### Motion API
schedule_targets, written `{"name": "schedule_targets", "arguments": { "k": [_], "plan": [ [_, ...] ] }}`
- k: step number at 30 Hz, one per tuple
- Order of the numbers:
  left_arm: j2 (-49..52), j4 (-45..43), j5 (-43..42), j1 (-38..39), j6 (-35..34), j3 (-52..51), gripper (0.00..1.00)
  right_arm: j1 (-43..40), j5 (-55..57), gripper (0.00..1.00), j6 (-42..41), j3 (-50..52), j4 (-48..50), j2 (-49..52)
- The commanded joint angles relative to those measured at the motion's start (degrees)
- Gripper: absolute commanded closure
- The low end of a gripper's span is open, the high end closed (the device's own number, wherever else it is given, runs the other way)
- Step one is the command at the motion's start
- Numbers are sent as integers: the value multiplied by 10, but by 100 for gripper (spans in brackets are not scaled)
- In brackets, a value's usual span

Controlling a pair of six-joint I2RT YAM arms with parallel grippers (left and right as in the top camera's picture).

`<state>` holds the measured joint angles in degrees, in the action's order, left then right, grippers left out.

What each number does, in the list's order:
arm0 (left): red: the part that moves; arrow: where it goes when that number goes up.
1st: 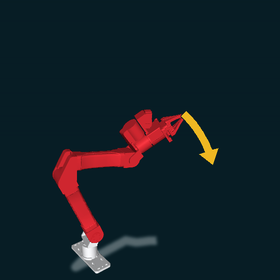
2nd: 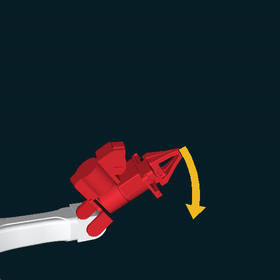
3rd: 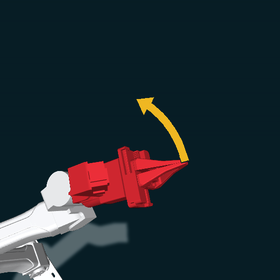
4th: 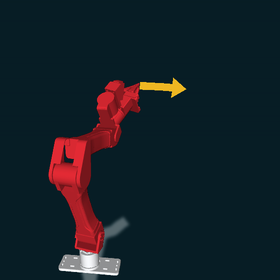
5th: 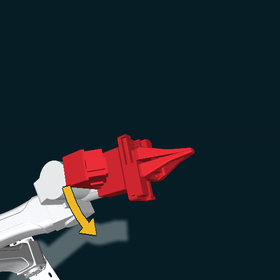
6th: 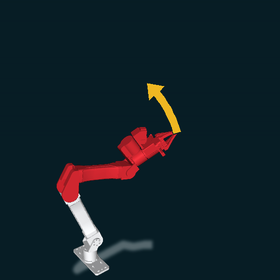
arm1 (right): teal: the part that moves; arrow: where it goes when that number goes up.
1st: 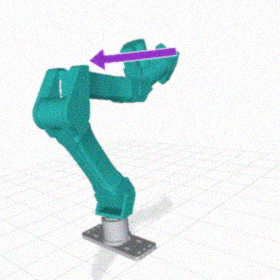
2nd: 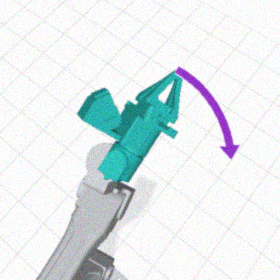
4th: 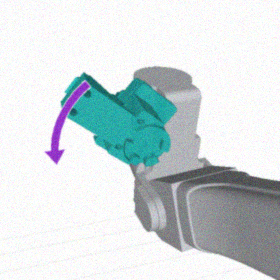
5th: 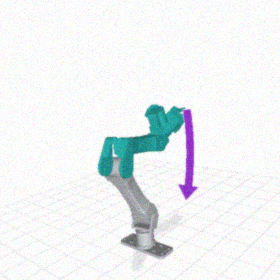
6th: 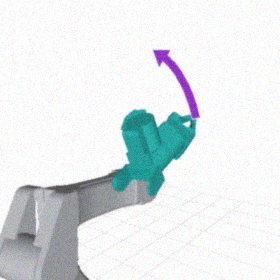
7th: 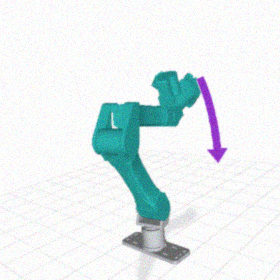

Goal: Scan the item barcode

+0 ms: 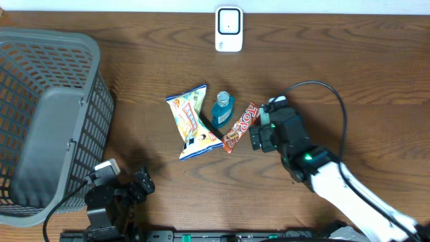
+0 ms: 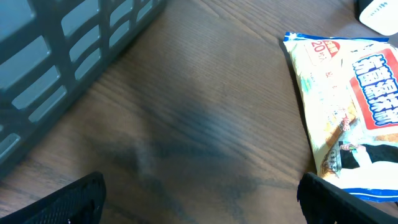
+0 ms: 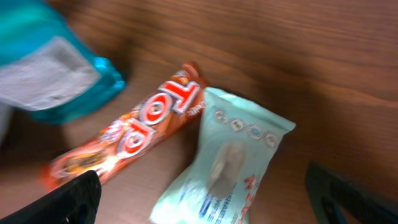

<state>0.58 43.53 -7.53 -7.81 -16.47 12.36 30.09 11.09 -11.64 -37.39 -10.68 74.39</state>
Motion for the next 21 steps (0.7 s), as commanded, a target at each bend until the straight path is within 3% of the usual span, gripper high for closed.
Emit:
{"name": "schedule_targets", "arguments": {
  "k": [1, 15, 21],
  "plan": [
    [-3, 2, 3, -1, 5, 5, 2, 11, 91, 1, -34, -7, 24, 60],
    [-3, 2, 3, -1, 5, 5, 2, 46, 97, 4, -70, -52, -21, 138],
    [-3, 2, 3, -1, 5, 5, 2, 49, 96, 25, -70, -54, -37, 138]
  ]
}}
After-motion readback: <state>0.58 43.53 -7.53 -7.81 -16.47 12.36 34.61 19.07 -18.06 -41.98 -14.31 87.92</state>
